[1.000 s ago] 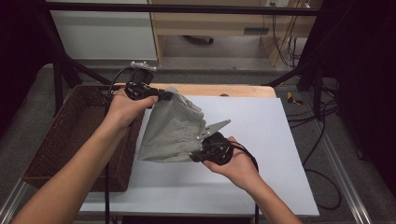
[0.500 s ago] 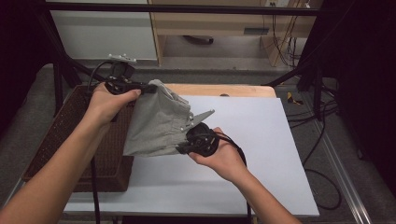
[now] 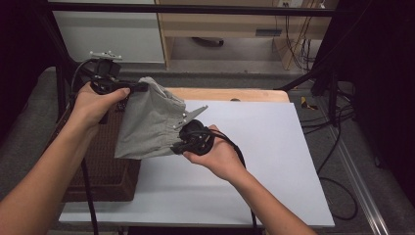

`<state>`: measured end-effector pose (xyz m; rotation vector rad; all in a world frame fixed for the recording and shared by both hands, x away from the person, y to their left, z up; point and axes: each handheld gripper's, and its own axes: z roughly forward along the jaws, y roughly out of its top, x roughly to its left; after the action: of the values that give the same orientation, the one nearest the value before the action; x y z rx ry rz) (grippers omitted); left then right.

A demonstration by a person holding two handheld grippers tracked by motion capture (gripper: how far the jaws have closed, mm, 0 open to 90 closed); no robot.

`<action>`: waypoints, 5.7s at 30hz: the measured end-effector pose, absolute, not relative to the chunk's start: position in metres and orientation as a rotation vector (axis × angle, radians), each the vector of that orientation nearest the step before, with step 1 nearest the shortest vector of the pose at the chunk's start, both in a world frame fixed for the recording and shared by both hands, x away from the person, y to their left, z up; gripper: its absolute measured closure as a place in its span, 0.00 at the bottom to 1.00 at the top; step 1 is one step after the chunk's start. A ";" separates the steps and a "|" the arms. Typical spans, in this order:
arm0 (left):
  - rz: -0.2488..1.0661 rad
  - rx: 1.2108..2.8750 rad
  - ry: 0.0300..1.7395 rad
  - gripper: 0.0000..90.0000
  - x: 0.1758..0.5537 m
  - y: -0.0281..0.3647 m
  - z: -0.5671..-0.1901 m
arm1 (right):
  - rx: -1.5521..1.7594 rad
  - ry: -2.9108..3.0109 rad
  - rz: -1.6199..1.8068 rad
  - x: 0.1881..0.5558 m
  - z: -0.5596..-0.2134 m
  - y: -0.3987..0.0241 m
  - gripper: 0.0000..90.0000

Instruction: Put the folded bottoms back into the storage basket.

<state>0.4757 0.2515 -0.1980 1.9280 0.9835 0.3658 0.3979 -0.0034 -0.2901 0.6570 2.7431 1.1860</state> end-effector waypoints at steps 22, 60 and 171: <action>0.442 1.893 1.031 0.90 0.471 0.297 -0.185 | 0.612 2.707 1.263 0.414 -0.286 0.038 0.97; 0.513 1.860 1.117 0.90 0.482 0.346 -0.197 | 0.546 2.653 1.354 0.425 -0.296 0.095 0.97; 0.552 1.870 1.202 0.90 0.476 0.389 -0.220 | 0.519 2.761 1.505 0.423 -0.335 0.145 0.96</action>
<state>0.4765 0.3887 -0.2195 1.8697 1.2016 0.5520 0.4234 0.1449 -0.3353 0.5192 2.7611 1.5051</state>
